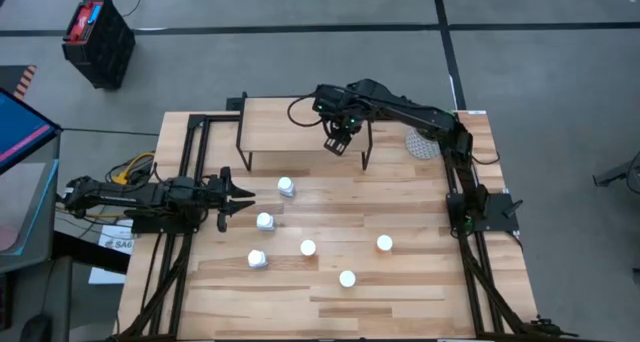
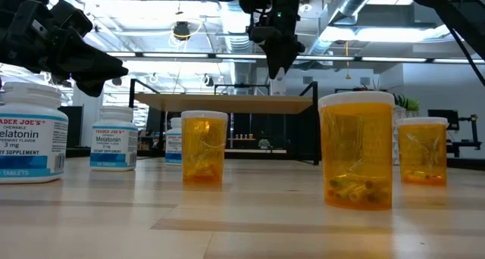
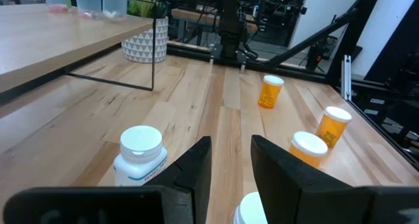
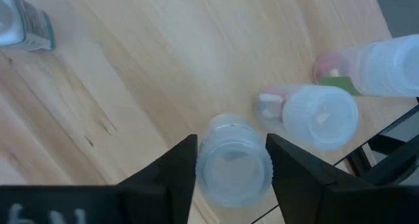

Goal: Pick and place medicine bottles onto shelf by color
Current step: Put the transparent pill bottle aligned with the other transparent pill bottles on the shelf

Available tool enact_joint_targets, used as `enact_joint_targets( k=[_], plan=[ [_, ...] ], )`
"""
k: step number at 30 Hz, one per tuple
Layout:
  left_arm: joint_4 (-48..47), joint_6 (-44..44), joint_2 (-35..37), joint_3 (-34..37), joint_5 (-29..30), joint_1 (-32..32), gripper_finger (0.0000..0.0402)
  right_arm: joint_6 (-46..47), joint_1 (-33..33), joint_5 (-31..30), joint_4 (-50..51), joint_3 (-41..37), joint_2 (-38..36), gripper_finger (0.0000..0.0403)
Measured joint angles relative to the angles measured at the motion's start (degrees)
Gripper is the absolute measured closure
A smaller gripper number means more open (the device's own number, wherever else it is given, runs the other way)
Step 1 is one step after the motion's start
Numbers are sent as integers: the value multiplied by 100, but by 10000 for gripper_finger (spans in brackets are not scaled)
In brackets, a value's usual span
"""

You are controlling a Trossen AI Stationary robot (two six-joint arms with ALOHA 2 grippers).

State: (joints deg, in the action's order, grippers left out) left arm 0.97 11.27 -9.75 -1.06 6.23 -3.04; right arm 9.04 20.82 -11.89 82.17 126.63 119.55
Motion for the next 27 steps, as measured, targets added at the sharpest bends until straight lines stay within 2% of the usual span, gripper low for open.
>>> enact_joint_targets(
  k=[9,17,27],
  plan=[
    [0,0,-1,0,-1,0,306,0,24,-6,48,0,0,164],
    [0,-4,0,0,0,1,305,283,33,-84,641,0,0,168],
    [0,-16,-1,0,6,-1,305,423,17,-353,737,0,0,182]
  ],
)
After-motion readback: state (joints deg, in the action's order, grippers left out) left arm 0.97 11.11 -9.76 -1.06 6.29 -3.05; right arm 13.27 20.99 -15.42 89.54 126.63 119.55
